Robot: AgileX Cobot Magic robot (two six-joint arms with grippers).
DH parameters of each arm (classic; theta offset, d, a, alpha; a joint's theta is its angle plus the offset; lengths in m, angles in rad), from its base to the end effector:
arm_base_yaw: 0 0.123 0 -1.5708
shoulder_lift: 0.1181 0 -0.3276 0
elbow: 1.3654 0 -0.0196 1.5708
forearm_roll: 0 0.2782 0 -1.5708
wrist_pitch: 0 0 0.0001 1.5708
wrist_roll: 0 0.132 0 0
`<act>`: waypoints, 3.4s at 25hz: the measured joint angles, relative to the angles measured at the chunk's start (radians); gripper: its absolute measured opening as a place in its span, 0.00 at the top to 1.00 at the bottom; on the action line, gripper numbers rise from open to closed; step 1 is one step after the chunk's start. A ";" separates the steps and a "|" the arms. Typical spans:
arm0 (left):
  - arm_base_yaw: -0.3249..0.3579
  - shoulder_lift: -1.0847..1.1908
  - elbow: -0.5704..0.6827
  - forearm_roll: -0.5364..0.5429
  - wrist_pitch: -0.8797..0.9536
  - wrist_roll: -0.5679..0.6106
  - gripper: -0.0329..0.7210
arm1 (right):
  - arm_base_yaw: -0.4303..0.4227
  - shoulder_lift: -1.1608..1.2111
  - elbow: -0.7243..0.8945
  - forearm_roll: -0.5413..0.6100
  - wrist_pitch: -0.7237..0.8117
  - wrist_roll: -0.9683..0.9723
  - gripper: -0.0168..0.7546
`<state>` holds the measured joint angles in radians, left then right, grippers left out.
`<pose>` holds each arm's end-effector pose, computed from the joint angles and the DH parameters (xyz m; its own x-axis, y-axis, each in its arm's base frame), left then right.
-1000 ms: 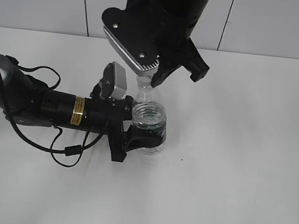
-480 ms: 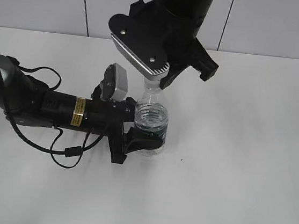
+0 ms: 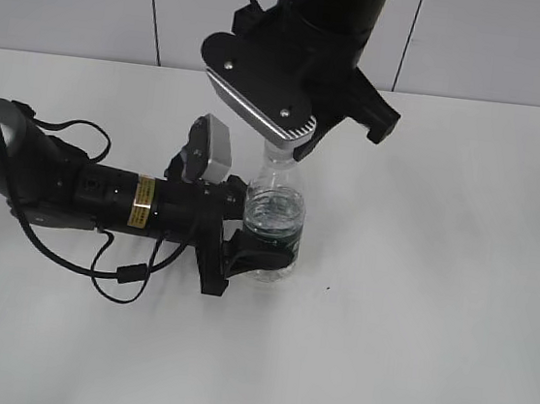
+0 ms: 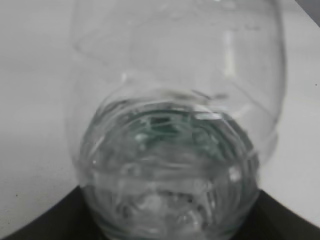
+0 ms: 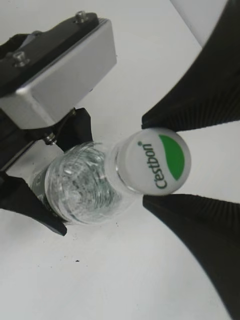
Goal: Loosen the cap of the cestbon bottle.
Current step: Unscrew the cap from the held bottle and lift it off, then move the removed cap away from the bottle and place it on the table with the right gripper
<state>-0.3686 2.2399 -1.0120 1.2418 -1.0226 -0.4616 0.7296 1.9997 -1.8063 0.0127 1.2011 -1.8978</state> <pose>0.3606 -0.2535 0.0621 -0.0806 0.3503 -0.9332 0.9861 0.1647 -0.0234 0.3593 0.3234 0.2654 0.8624 -0.5011 0.0717 -0.4707 -0.8459 -0.2508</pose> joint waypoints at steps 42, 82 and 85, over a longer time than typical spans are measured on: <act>0.001 0.000 0.000 -0.003 0.001 -0.001 0.41 | 0.003 -0.057 0.000 0.007 0.014 1.476 0.59; 0.001 0.000 0.000 -0.083 0.012 -0.001 0.41 | -0.457 -0.060 0.614 0.236 -0.471 1.656 0.59; 0.001 0.000 0.000 -0.113 0.014 -0.001 0.41 | -0.457 -0.060 0.642 0.240 -0.557 1.622 0.59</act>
<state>-0.3677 2.2399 -1.0120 1.1284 -1.0091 -0.4629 0.2724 1.9393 -1.1645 0.2526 0.6446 -0.2763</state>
